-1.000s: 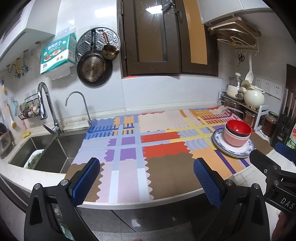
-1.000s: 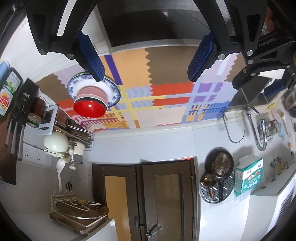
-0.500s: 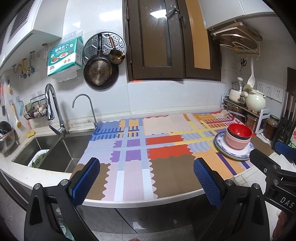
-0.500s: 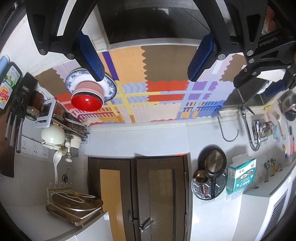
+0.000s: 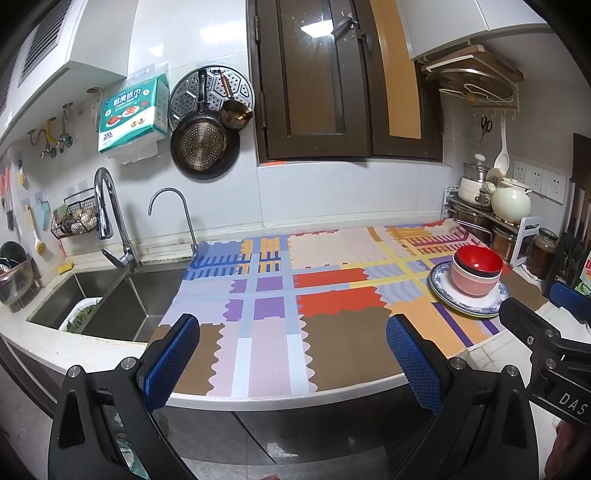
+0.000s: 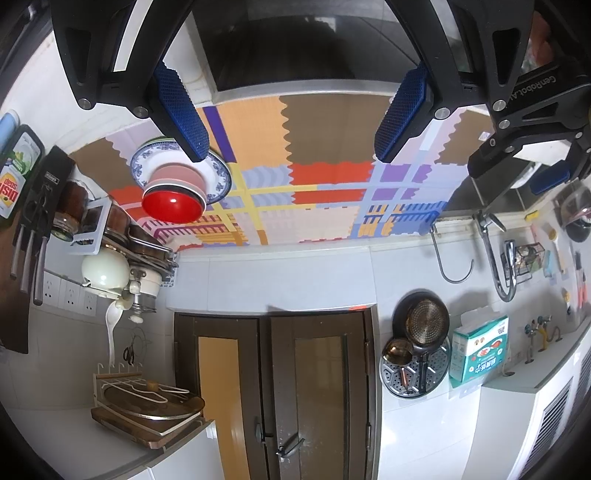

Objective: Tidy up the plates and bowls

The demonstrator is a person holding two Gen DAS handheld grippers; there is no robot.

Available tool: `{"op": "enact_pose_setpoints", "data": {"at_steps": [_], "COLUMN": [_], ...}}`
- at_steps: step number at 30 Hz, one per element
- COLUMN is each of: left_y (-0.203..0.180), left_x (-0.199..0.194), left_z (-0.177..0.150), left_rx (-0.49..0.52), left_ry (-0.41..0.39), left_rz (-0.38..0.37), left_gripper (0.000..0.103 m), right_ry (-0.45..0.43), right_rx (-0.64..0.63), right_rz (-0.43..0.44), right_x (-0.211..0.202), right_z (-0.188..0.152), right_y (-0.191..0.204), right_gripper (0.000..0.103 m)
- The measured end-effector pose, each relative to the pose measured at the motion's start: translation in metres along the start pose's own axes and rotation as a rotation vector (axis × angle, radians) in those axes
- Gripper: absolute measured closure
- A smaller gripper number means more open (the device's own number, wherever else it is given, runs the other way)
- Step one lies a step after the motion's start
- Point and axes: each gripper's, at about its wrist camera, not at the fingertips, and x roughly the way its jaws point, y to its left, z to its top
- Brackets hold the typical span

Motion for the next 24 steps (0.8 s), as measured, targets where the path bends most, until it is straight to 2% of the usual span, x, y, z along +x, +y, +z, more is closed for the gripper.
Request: {"op": "enact_pose_setpoints", "data": {"at_steps": [24], "left_y": [-0.0019], "left_x": [-0.0073], "left_z": [0.0017], "left_rx": [0.000], "left_ry": [-0.002], "left_rz": [0.007], "left_gripper": [0.000], "right_ry": [-0.007], "right_rx": [-0.004], "right_rz": [0.002], "right_x": [-0.0088], "right_z": [-0.0032], "right_y": [-0.0006], "right_gripper": [0.011]}}
